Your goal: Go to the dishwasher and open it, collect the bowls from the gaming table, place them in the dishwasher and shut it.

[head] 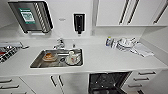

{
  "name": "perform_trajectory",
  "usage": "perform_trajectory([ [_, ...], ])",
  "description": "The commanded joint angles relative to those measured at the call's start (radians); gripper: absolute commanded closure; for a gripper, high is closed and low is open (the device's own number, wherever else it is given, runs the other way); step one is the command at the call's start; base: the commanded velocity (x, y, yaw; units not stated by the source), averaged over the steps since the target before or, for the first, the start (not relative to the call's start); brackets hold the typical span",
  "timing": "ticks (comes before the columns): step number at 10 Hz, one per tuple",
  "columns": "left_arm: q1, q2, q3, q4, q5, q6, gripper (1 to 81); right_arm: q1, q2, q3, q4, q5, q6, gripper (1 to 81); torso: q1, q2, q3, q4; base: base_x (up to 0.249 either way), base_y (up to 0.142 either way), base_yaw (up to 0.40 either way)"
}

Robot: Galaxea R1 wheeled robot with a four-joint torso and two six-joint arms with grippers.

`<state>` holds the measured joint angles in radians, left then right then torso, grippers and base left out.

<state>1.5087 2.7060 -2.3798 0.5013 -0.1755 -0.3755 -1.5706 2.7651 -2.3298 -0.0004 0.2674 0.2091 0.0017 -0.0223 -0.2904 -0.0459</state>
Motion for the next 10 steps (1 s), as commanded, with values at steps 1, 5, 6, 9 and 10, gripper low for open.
perform_trajectory([
  [1,0.011,-0.171,0.165,-0.009,-0.037,-0.040,81.1,0.011,-0.019,0.021,-0.018,-0.054,0.001,81.1,0.000,0.000,0.000,0.000,0.000,0.000,0.000],
  [5,-0.107,-0.244,0.278,-0.006,0.000,-0.048,81.1,0.016,-0.022,0.024,-0.019,-0.054,0.001,81.1,0.000,0.000,0.000,0.000,0.000,0.000,0.000],
  [6,-0.153,-0.253,0.304,-0.007,0.047,-0.048,81.1,0.017,-0.022,0.024,-0.018,-0.054,0.001,81.1,0.000,0.000,0.000,0.000,0.000,0.000,0.000],
  [9,-0.308,-0.342,0.468,-0.009,0.154,-0.051,81.1,0.017,-0.023,0.024,-0.018,-0.054,0.001,81.1,0.000,0.000,-0.001,0.000,0.000,0.000,0.000],
  [10,-0.372,-0.372,0.528,-0.010,0.216,-0.051,81.1,0.019,-0.023,0.024,-0.019,-0.054,0.001,81.1,0.000,0.000,-0.001,0.000,0.000,0.000,0.000],
])
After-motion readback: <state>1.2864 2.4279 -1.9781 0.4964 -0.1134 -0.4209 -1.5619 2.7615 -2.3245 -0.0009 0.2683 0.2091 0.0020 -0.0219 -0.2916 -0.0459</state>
